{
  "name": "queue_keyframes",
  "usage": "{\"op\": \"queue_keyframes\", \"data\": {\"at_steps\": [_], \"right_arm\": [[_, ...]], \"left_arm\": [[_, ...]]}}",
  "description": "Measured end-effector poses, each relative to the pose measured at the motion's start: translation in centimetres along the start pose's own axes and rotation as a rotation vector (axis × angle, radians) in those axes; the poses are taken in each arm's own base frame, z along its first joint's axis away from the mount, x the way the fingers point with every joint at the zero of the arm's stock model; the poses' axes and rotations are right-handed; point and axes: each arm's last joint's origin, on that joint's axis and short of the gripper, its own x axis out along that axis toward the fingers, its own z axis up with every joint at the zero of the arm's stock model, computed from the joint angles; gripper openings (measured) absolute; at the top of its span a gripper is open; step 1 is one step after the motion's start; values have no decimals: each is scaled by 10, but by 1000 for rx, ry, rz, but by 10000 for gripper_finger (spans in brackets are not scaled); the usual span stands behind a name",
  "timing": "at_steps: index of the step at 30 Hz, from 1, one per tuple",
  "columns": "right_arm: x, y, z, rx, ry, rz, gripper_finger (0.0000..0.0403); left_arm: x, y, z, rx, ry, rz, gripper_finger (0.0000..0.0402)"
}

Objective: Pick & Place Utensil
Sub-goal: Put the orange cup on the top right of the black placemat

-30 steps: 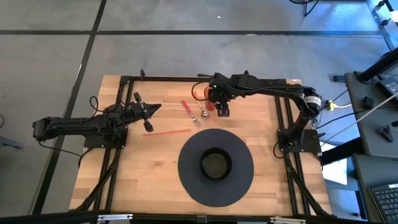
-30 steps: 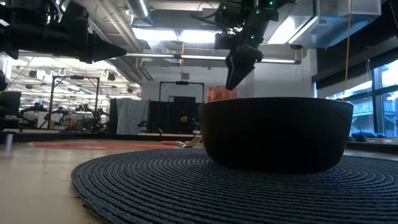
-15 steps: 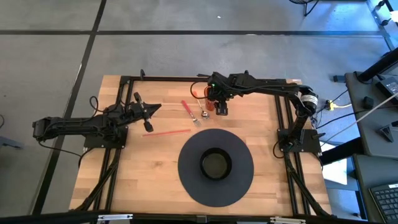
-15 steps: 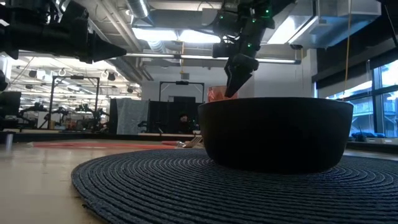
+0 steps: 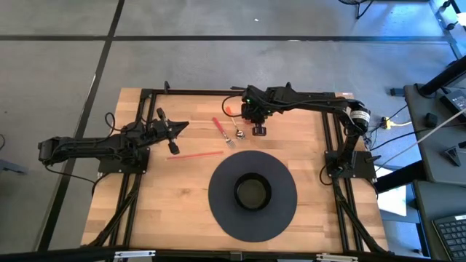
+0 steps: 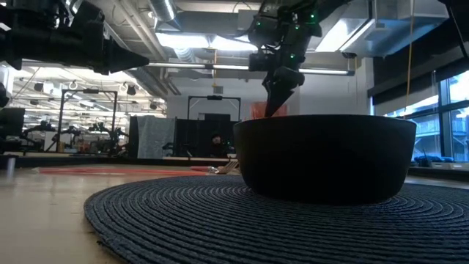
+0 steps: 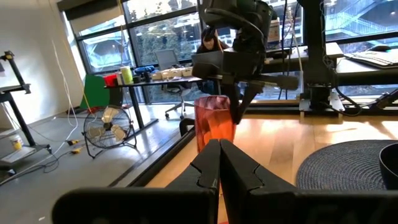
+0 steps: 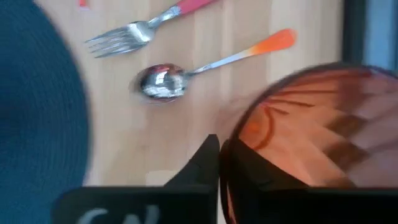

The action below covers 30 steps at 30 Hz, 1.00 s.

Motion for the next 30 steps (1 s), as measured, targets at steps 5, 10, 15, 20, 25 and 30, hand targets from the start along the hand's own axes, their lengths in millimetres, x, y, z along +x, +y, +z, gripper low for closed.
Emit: {"op": "queue_keyframes", "data": {"at_steps": [5, 10, 15, 20, 25, 30], "right_arm": [[0, 0, 0, 2, 4, -5, 30], [-25, 0, 6, 35, 58, 23, 11], [-69, 14, 20, 101, 72, 141, 21], [-101, 46, 28, 78, 133, 189, 10], [-124, 81, 28, 38, 159, 227, 14], [-156, 108, 19, 22, 124, 267, 12]], "left_arm": [[0, 0, 0, 0, 0, 0, 1], [0, 0, 0, 0, 0, 0, 1], [0, 0, 0, 0, 1, 0, 1], [0, 0, 0, 1, 4, -1, 1], [0, 0, -1, 2, 8, -1, 1], [0, 0, -1, 2, 8, -1, 1]]}}
